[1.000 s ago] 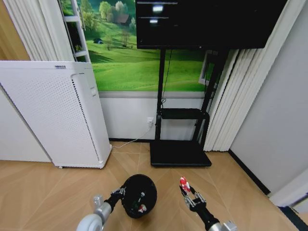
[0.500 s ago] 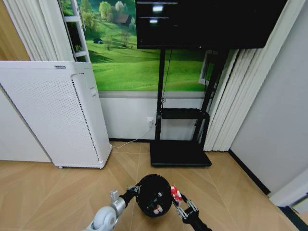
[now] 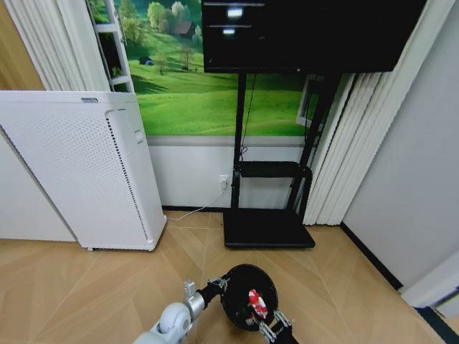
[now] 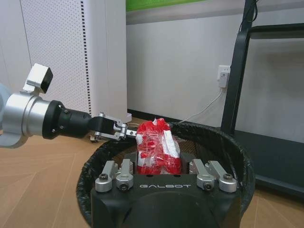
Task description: Pick up the trash bin and place the garbage on the floor into it.
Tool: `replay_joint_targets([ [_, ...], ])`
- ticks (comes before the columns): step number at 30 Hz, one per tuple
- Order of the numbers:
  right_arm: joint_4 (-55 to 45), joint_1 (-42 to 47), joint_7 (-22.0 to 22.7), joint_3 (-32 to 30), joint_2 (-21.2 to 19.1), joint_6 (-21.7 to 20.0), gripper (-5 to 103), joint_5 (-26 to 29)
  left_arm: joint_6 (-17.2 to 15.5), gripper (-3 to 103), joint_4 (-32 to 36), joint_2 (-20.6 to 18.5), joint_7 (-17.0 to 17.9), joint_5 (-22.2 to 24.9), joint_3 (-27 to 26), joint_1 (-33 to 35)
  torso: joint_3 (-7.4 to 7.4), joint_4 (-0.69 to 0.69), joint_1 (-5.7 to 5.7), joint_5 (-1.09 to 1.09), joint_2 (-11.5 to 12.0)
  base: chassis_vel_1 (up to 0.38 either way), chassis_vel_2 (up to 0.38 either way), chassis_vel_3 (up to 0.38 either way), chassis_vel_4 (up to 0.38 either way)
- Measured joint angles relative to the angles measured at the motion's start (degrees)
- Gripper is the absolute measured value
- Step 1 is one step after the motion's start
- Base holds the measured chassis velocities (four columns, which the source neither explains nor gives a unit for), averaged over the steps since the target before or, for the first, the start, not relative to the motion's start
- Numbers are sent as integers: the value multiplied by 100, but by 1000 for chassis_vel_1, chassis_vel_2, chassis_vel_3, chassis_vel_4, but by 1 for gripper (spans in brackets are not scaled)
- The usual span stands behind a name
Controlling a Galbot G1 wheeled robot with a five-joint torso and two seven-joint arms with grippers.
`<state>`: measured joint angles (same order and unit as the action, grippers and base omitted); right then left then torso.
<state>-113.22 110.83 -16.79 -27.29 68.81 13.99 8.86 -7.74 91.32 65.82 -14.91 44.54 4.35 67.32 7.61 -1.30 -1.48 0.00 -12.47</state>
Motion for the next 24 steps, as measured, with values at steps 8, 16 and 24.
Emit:
replay_joint_targets([
  [8,142,-52,-85,74,19,29,61,-14,-9,7,291,-167,-375,-252,-335,573,0,0,0,0,0,0,0,0,0],
  [16,9,77,-526,90,48,241,93,229,49,7,485,-110,-230,-357,-737,946,0,0,1,-1,0,0,0,0,0],
  [24,-253,7,-225,-226,204,369,100,769,-173,7,1365,-220,975,-233,-1816,1450,0,0,1,-2,0,0,0,0,0],
])
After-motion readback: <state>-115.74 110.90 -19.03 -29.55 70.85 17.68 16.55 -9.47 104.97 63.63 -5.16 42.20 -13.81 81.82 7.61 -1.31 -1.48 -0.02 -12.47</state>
